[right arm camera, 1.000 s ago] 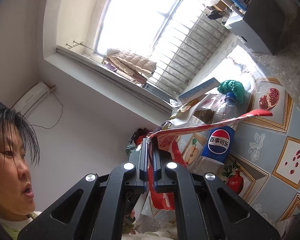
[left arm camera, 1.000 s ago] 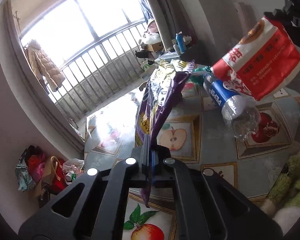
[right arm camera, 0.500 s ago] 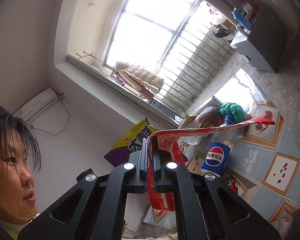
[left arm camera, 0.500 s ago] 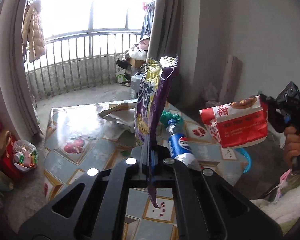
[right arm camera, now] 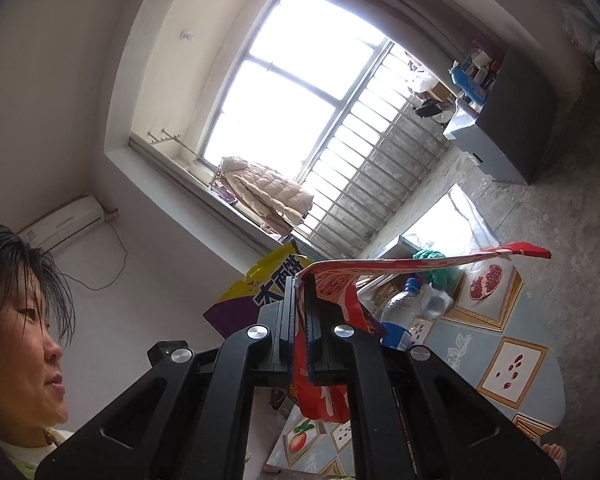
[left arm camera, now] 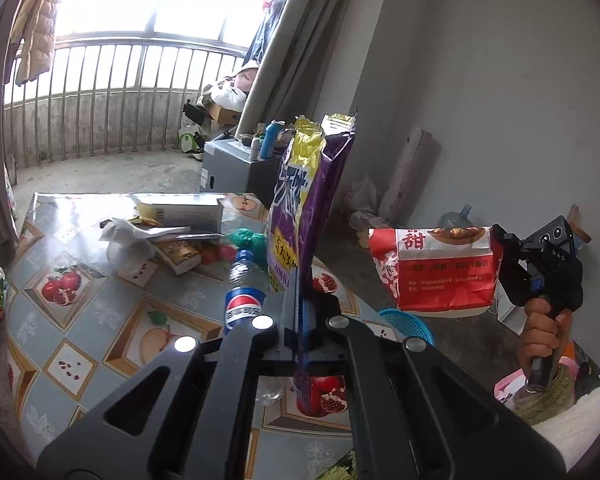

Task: Collect trash
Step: 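Carry the purple bag and wrapper to the wastebasket and open both tools, then grasp the Pepsi bottle with the left tool while the right tool grasps the blue-label water bottle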

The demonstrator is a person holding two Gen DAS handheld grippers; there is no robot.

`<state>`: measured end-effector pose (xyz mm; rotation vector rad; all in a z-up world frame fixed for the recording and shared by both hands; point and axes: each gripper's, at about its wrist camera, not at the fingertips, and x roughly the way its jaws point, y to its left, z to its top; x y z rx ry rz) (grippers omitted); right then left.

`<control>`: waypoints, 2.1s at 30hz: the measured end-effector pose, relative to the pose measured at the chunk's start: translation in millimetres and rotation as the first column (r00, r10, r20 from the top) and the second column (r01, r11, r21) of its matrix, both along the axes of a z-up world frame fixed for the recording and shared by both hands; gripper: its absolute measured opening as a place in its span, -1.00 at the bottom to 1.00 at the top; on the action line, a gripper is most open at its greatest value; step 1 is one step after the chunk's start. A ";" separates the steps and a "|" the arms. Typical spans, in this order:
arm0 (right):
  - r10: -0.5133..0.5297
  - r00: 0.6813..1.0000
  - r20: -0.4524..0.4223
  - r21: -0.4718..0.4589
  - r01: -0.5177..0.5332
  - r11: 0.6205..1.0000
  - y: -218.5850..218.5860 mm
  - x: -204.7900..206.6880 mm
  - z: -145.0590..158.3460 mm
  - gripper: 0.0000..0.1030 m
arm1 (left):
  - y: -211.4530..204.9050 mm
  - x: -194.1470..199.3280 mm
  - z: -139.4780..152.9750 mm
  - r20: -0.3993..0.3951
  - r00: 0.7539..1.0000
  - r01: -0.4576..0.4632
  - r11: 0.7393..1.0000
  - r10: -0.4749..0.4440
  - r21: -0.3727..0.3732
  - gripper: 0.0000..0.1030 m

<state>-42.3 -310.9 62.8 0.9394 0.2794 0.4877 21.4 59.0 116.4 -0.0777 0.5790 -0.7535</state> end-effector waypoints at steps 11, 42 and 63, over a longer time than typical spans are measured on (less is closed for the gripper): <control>-0.238 0.970 -0.055 -0.122 0.230 0.966 -53.3 -38.0 2.1 -0.91 | -114.6 44.4 -23.8 -0.052 0.988 0.149 0.989 -0.148 0.010 -1.00; -0.528 0.495 -0.690 -0.355 0.405 0.843 -266.2 27.3 -232.3 -0.47 | -550.0 97.4 -274.6 -0.535 0.751 0.619 0.693 -0.387 0.369 -0.81; -0.606 0.503 -0.617 -0.322 0.541 0.777 -231.8 -4.1 -200.6 0.09 | -464.4 104.7 -177.3 -0.405 0.854 0.455 0.846 -0.326 0.279 -0.70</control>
